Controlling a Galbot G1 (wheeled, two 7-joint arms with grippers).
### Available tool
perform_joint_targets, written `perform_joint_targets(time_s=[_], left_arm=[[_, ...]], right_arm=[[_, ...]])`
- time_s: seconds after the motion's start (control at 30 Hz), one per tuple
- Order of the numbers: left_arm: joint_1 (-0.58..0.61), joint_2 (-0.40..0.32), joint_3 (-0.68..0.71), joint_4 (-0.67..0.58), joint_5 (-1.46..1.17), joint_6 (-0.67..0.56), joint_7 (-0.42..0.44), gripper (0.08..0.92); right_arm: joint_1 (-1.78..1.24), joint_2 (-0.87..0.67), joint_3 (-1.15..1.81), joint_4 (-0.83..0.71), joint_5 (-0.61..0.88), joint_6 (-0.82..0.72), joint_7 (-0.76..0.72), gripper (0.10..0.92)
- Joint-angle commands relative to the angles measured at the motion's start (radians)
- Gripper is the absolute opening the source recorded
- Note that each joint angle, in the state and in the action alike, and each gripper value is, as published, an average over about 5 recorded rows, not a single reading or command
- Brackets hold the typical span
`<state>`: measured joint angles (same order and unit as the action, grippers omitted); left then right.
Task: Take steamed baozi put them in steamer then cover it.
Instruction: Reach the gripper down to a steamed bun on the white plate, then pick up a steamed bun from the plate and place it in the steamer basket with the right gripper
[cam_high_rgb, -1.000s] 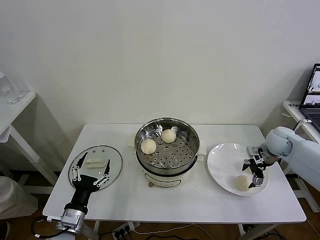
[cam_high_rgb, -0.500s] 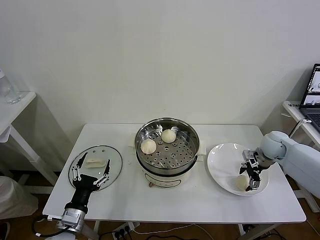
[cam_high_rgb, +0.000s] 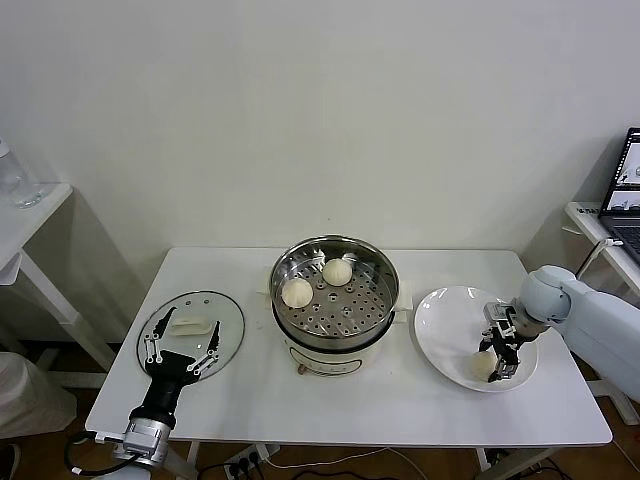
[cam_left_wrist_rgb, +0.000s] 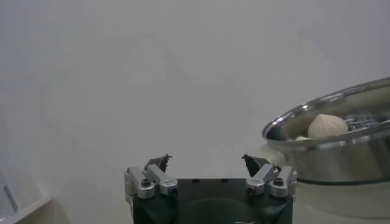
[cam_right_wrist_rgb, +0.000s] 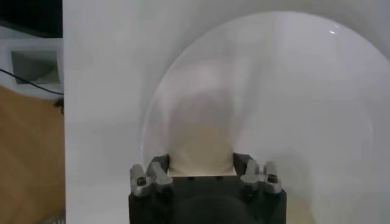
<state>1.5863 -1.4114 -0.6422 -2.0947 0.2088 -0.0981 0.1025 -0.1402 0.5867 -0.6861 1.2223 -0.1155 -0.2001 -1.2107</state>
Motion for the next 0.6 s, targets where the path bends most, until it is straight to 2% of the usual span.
perform_joint_targets(time_s=[0.03,0.2,0.4,0.6], left_arm=[[0.001,0.001,0.001,-0.004,0.001,0.000,0.001,0.823],[0.002,0.003,0.002,-0.010,0.002,0.001,0.001,0.823],[0.006,0.006,0.006,-0.015,0.003,0.002,0.000,0.823],[0.006,0.006,0.009,-0.024,0.004,0.004,-0.001,0.823]], right_arm=[[0.058,-0.026,-0.024,0.011,0.036,-0.001,-0.007,0.687],[0.256,-0.073,-0.124,0.049,0.132,-0.001,-0.030,0.687],[0.638,-0.082,-0.346,0.116,0.251,0.038,-0.052,0.687],[0.934,-0.021,-0.516,0.253,0.253,0.172,-0.053,0.687]])
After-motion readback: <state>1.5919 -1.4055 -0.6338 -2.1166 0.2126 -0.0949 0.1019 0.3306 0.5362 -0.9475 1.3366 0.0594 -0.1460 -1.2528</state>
